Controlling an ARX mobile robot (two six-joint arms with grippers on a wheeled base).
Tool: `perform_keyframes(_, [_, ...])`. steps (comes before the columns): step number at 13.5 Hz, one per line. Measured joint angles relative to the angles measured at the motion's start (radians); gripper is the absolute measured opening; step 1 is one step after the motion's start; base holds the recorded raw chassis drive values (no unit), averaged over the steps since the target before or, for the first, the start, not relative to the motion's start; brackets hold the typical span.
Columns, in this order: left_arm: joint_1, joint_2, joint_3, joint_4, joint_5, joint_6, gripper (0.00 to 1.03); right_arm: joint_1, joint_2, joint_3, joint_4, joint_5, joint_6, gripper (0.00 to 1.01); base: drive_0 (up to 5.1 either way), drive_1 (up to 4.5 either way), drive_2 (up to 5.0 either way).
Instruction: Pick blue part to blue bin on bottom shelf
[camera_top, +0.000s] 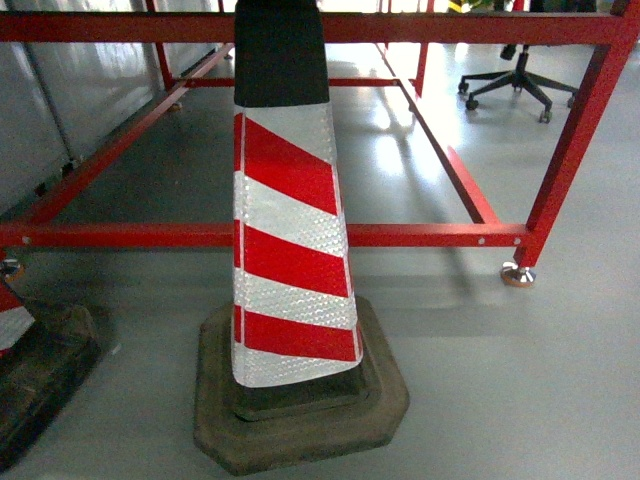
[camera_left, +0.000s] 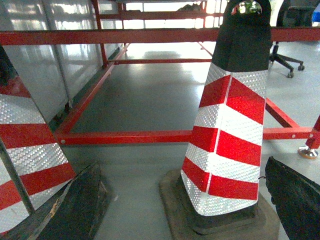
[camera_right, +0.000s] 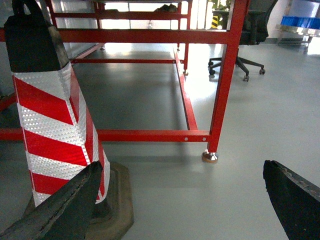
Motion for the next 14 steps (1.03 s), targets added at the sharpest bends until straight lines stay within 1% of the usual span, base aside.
perform_keyframes(14, [0.000,0.000,0.000,-0.005,0.000,0.000,0.98,0.000,0.000,0.000,-0.003,0.000,0.000,0.98,0.0,0.00,0.0])
